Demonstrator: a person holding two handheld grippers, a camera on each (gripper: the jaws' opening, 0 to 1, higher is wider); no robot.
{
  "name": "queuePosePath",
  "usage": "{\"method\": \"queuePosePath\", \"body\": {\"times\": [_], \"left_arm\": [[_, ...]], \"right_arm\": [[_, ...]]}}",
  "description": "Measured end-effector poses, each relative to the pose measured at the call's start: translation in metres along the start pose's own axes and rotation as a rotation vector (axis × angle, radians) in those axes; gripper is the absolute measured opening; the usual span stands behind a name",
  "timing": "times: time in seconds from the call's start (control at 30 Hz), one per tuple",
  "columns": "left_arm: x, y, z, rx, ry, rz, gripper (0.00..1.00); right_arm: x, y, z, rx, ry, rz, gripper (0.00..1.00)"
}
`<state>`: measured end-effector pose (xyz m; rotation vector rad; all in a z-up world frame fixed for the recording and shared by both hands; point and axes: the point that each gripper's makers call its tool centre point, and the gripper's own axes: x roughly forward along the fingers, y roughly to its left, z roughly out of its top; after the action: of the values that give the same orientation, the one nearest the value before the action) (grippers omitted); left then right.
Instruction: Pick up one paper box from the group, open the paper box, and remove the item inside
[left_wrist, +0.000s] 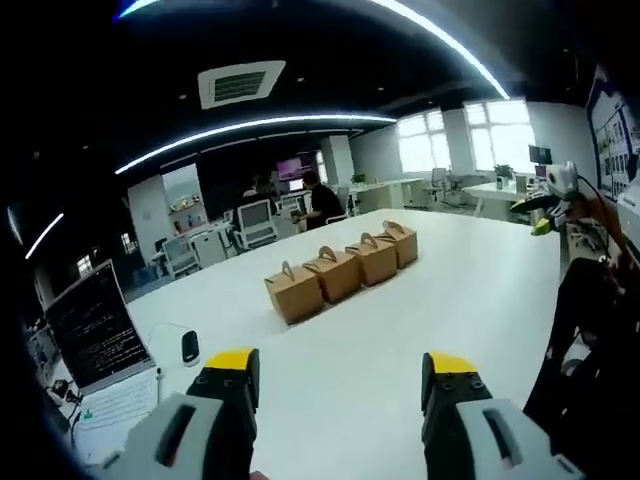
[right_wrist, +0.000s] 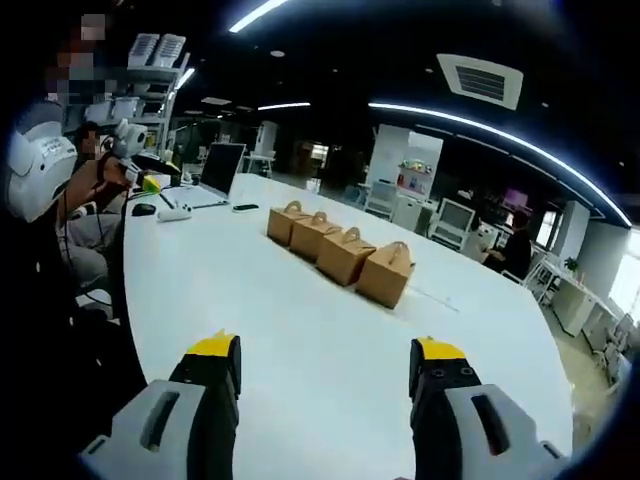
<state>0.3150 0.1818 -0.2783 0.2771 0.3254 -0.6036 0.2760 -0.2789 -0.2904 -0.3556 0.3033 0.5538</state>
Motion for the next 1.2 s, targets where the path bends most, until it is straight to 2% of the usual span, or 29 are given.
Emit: {"method": "queuePosePath", "body": {"times": [0.73, 1.03, 1.2], "left_arm": [[0.008, -0.001, 0.004, -0.006, 0.005, 0.005, 0.66], [0.025, -0.004, 0.012, 0.003, -0.009, -0.005, 0.68], [0.036, -0.007, 0.018, 0.002, -0.004, -0.011, 0.67]], "right_arm": [[0.008, 0.002, 0.004, -0.023, -0.020, 0.013, 0.67], [0.013, -0.003, -0.001, -0.039, -0.010, 0.002, 0.67], [0.020, -0.001, 0.003, -0.041, -0.012, 0.023, 0.67]]}}
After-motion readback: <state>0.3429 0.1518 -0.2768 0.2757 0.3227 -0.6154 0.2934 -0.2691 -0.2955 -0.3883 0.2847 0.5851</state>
